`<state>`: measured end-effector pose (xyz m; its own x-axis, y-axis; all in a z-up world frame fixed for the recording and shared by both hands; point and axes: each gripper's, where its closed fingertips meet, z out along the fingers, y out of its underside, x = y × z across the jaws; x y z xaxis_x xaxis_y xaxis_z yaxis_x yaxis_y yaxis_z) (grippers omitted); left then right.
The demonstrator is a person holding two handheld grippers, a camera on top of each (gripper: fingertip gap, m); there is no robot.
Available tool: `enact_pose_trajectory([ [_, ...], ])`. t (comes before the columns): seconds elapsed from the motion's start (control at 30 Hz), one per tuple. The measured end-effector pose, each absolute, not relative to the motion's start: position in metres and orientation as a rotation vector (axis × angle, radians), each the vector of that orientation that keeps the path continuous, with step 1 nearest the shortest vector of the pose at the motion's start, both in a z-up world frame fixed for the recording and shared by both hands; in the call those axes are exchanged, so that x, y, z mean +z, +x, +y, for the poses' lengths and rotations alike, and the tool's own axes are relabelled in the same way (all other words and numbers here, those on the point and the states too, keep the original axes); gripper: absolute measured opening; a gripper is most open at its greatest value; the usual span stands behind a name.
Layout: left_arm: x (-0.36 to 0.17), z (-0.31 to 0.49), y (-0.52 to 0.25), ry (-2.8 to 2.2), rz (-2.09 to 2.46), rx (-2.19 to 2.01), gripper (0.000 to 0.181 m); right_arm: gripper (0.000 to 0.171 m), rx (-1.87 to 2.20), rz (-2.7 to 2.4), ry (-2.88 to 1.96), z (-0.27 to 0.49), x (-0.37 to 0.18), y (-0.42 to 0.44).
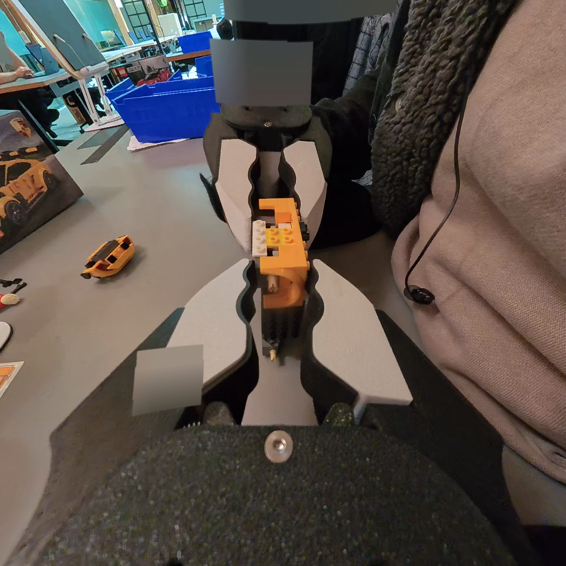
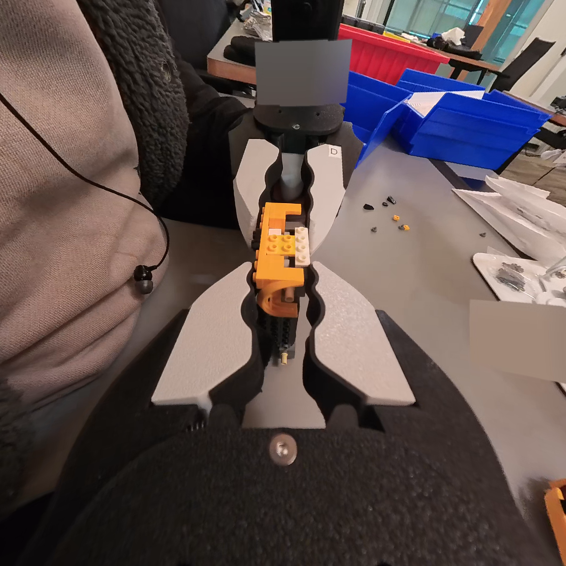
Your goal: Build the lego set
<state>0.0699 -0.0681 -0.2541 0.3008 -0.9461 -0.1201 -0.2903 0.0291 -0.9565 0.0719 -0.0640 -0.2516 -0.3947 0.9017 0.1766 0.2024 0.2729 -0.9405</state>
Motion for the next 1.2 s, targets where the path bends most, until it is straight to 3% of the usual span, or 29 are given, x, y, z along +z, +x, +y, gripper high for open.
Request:
enact_pose_trajectory([
  [0.2,-0.237,-0.048,0.059,-1.545,0.943,-0.960,0.030,0.030,1.380,-1.621,-1.239,-0.049,-0.240,0.065],
  [0.27,-0.232,-0.038,0.048,-1.567,0.852,-0.975,0.058,0.030,1.455,-1.511,-1.318,-0.038,-0.228,0.061],
  [0.4,-0.232,-0.029,0.045,-1.606,0.814,-0.809,0.061,0.030,1.587,-1.176,-1.499,-0.013,-0.204,0.053],
  [0.63,-0.241,-0.002,0.034,-1.742,0.700,-0.259,0.089,0.030,1.759,-0.630,-1.625,0.009,-0.181,0.040],
  [0.9,-0.234,-0.005,0.020,-1.739,0.756,-0.064,0.065,0.030,1.781,-0.488,-1.640,0.006,-0.182,0.038],
  [1.07,-0.249,-0.010,0.032,-1.849,0.857,-0.314,0.065,0.035,1.694,-0.617,-1.700,0.006,-0.192,0.053],
  [1.2,-0.280,-0.010,0.025,-2.102,0.881,-0.637,0.065,0.037,1.405,-0.854,-1.714,0.038,-0.203,0.088],
])
